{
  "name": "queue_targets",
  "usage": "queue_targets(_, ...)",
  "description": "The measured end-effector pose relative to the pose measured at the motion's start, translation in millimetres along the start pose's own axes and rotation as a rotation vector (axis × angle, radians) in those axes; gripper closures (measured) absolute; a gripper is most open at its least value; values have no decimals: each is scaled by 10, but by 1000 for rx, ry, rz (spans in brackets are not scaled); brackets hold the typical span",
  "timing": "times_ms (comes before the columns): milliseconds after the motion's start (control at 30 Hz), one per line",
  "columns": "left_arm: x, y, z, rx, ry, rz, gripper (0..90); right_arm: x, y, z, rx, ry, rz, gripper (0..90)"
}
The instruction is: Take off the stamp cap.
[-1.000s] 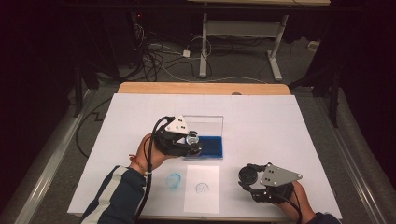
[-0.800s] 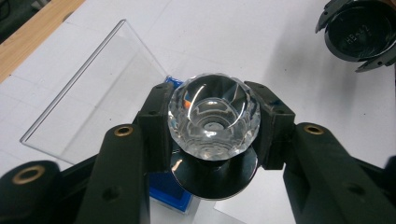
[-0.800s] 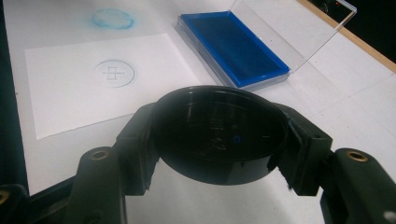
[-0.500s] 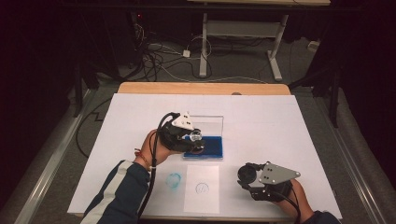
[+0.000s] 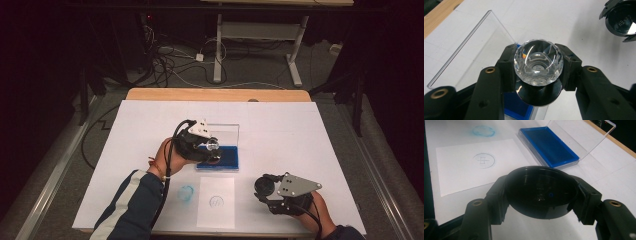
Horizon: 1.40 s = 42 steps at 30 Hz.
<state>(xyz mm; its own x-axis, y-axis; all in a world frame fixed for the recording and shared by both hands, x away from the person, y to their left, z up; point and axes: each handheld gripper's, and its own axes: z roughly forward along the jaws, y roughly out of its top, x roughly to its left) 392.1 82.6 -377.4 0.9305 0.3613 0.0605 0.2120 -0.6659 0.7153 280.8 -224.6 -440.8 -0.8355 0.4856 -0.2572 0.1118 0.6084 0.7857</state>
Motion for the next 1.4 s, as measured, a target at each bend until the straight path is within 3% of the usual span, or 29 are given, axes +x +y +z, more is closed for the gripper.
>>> queue_targets(400,21,64,71,15,-5,16,537,-3,2,12,3,4,-3,384)
queue_targets(1400,92,-4,208,42,-11,-20,537,10,14,48,14,10,-5,384)
